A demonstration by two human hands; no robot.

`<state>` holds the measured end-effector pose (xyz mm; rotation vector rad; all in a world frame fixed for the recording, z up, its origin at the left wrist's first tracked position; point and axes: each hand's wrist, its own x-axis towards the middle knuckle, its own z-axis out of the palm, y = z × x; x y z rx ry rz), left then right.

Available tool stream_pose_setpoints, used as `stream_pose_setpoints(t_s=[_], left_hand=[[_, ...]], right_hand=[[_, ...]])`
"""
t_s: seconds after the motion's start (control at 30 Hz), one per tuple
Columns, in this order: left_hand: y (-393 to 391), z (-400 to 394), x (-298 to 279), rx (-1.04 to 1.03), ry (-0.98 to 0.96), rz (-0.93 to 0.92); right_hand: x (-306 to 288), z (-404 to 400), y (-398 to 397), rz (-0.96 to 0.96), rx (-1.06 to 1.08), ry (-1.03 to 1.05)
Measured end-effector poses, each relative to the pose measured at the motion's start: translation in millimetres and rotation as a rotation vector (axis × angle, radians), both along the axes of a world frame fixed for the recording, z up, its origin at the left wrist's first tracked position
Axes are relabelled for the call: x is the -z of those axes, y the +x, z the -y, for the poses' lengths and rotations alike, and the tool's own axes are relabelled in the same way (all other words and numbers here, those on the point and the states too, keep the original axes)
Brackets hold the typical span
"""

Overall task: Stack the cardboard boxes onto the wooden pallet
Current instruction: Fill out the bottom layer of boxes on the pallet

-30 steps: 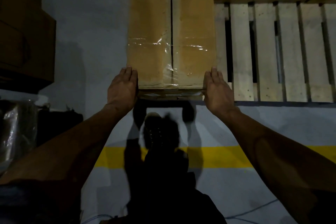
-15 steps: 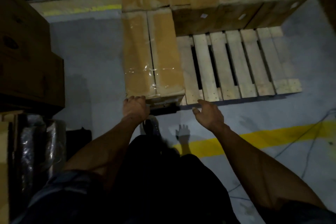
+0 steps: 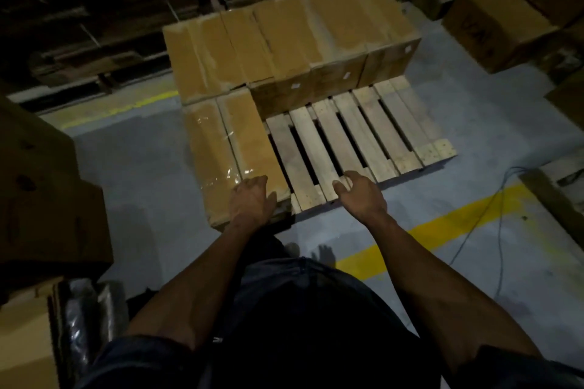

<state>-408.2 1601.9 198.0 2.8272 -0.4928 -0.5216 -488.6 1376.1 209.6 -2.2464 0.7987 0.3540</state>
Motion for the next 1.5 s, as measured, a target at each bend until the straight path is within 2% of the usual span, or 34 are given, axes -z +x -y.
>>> stream_pose_setpoints(t_s=[0.33, 0.57, 0.83, 1.07, 1.23, 1.5], left_hand=[[93.0, 99.8, -8.5, 0.277, -0.084, 0.009], [108.3, 231.7, -6.6, 0.51, -0.038, -0.029], [77.5, 428.0, 14.5, 0.547, -0.084, -0.025], [52.4, 615.4, -14.9, 0.53, -0.12, -0.007], [60.7, 729.4, -33.4, 0.554, -0.122, 0.021], [108.7, 927.9, -4.9, 0.57, -0.174, -0.025]], right_hand=[[-8.6, 67.8, 25.2, -0.007, 0.262, -0.038], [-8.8, 164.0, 11.1, -0.017, 0.385, -0.056], [4.3, 348.4, -25.4, 0.003, 0.437, -0.112], [-25.7, 531.3, -46.1, 0.015, 0.437, -0.15], [-41.1, 638.7, -36.3, 0.036, 0.461, -0.172], [-23.5, 824.5, 15.0, 0.034, 0.488, -0.191]])
